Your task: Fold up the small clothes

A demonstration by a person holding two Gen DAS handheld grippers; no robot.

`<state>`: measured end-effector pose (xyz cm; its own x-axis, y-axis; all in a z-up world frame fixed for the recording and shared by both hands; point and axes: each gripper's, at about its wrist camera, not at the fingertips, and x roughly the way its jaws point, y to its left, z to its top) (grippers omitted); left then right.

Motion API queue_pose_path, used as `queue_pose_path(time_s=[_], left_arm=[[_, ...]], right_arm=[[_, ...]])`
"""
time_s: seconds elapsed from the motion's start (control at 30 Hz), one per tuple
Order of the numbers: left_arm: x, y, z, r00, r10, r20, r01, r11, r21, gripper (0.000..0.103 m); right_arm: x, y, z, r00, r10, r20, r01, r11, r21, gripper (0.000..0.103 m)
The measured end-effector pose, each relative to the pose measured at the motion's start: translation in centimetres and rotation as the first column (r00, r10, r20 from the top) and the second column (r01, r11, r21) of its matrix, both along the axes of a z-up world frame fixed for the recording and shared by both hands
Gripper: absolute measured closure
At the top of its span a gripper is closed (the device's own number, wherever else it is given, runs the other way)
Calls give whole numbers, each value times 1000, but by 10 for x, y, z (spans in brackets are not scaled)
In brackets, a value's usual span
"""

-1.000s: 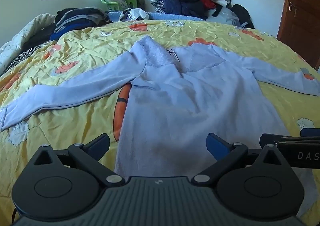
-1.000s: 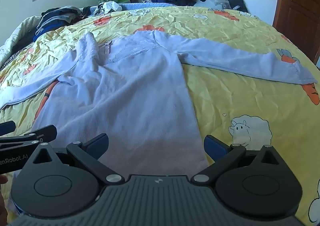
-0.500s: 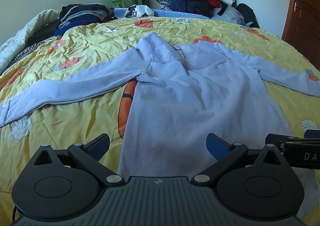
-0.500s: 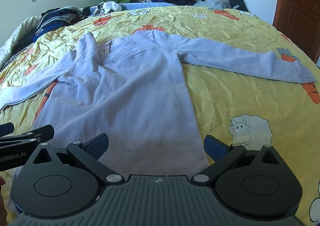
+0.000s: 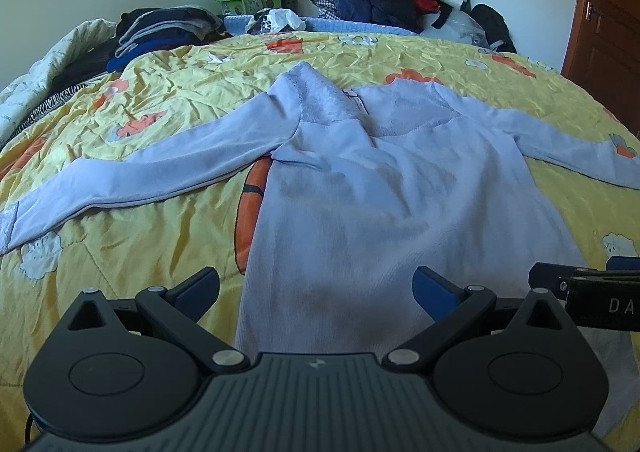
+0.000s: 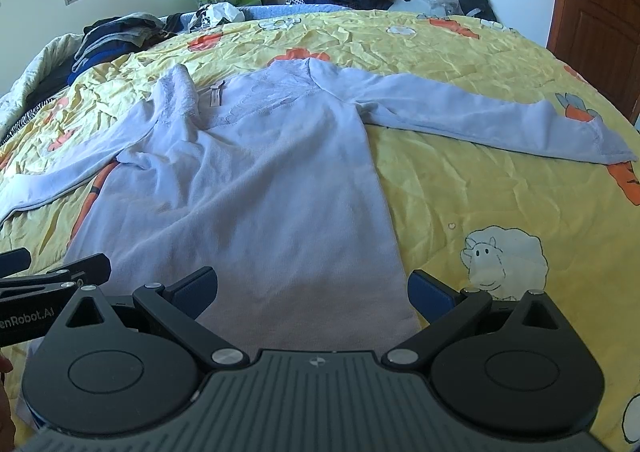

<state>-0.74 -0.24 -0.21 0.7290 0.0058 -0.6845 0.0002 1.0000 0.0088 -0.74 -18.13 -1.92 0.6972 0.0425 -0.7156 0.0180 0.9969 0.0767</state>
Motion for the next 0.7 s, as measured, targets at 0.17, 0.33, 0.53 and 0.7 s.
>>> queue_pose_path(time_s=[0.17,0.33,0.53,0.7], left_arm=[[1,-2,-1,1000,-4,-2,4,1000,11,0],[1,-2,-3,1000,-7,-8,7,1000,17,0],[2,-2,-3,1000,-7,-8,7,1000,16,0],[2,-2,-3,1000,-8,-8,8,1000,15,0]], right_arm=[[1,-1,-2,1000,2,-6,-2,1000,19,0],[2,-2,-4,1000,2,-9,-2,1000,23,0],[2,-6,-5,1000,-4,-9,5,1000,29,0],[4,-10,-8,1000,-10,-10,10,999,39,0]])
